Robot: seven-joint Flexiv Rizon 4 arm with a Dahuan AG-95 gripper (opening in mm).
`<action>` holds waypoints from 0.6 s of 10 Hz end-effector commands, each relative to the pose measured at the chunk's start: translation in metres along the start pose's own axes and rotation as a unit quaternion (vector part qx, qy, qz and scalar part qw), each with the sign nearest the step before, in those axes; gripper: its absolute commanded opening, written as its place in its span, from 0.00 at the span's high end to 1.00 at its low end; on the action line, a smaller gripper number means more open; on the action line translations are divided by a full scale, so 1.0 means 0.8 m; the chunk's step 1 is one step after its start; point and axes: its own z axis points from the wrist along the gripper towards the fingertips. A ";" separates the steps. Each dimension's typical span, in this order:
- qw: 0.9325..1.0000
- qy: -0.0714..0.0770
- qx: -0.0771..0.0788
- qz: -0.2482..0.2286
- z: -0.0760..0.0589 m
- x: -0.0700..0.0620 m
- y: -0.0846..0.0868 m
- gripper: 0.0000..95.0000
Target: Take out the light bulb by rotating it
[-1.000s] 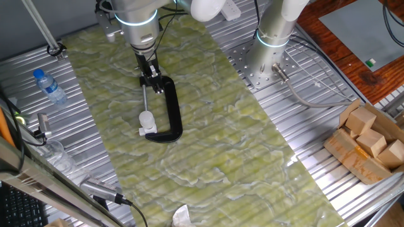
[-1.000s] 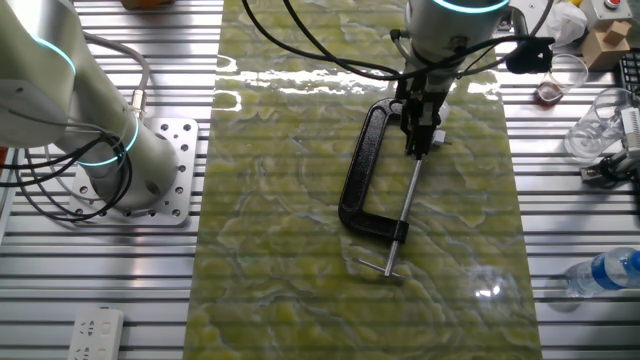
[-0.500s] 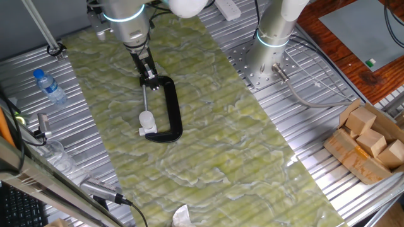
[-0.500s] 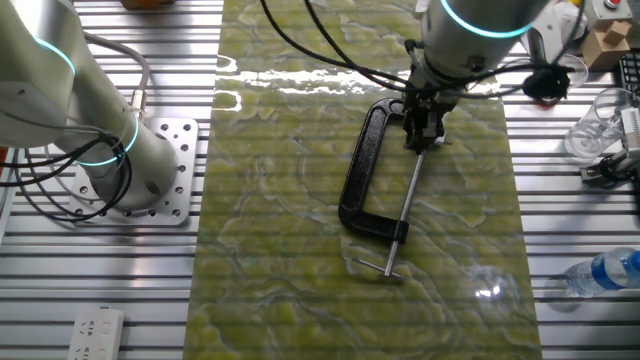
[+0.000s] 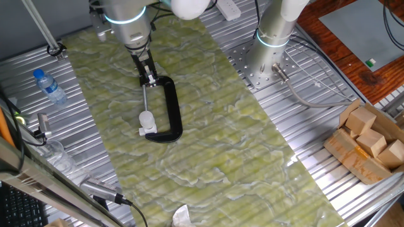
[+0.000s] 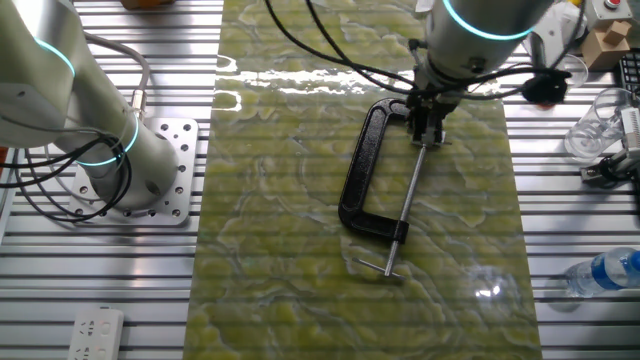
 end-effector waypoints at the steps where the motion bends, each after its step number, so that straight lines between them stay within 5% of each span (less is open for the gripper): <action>1: 1.000 0.001 0.000 0.000 -0.001 -0.005 0.004 1.00; 6: 1.000 0.000 0.004 0.006 0.004 -0.036 0.048 1.00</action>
